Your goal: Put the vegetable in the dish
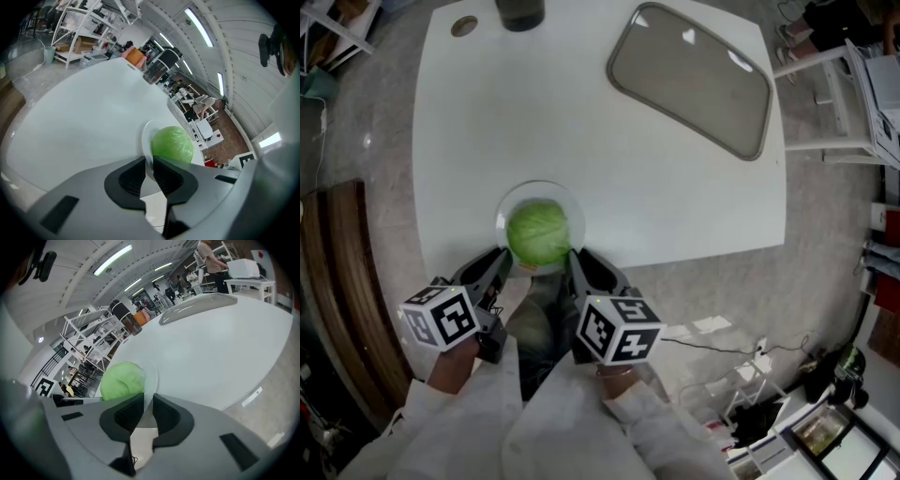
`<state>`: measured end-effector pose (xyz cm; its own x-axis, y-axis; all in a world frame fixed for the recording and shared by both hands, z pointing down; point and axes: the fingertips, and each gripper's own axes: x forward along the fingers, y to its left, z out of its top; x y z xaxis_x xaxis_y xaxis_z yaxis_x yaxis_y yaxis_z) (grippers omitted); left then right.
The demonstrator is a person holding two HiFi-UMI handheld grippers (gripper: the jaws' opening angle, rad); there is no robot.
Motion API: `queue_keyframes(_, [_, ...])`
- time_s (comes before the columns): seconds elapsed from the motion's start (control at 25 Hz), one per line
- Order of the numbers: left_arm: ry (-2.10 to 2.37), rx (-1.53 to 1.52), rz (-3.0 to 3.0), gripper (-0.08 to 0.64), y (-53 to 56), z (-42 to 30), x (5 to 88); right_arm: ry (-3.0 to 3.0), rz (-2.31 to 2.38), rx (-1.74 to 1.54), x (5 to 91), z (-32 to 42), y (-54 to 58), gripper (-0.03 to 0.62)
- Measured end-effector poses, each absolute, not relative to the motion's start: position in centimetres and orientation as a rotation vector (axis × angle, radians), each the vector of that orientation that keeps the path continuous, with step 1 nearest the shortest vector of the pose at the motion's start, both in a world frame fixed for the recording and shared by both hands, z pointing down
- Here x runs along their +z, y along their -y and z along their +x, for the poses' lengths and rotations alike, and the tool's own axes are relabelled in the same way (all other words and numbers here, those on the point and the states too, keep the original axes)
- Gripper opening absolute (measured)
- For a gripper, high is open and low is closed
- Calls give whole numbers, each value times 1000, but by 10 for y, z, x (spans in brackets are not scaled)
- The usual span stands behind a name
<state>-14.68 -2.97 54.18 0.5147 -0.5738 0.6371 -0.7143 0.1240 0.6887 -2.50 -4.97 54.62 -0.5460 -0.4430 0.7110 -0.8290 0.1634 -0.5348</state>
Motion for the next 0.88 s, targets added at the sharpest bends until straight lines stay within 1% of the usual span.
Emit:
queue_keyframes(0.36, [1171,238,1623,54,31,-146,541,2060,1217,1313,546,-23,47,61])
queue_keyframes(0.88, [1128,255,1636,54,38,-144,521,2060,1262,1363,526,-21,54,60])
